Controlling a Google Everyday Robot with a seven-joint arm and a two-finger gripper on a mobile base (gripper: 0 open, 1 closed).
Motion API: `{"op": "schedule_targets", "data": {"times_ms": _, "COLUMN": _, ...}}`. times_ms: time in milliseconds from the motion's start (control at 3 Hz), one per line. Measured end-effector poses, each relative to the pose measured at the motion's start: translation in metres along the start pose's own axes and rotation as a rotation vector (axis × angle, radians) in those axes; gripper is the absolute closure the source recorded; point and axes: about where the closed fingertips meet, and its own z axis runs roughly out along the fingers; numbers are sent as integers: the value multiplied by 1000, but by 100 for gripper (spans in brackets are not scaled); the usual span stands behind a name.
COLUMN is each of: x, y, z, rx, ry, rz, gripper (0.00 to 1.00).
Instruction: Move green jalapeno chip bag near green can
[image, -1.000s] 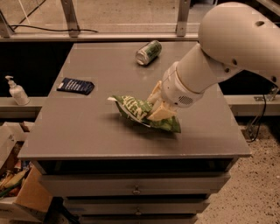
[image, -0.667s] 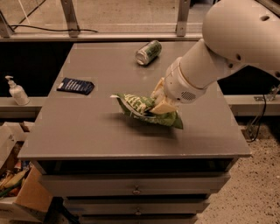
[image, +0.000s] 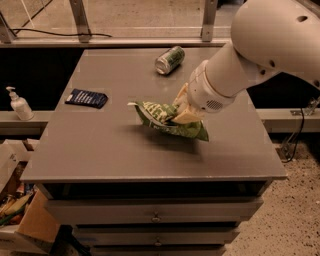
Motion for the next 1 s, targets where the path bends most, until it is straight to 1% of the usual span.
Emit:
{"op": "schedule_targets", "data": {"times_ms": 333, "x": 5, "y": -42, "z": -10, "rx": 102, "ry": 17, "rz": -42, "gripper": 100}}
{"op": "schedule_targets", "data": {"times_ms": 667, "x": 23, "y": -90, "z": -25, "rx": 222, "ry": 55, "rz": -90, "gripper": 100}}
{"op": "schedule_targets", "data": {"times_ms": 1000, "x": 47, "y": -130, "z": -34, "rx": 311, "ry": 98, "rz": -136, "gripper": 100}}
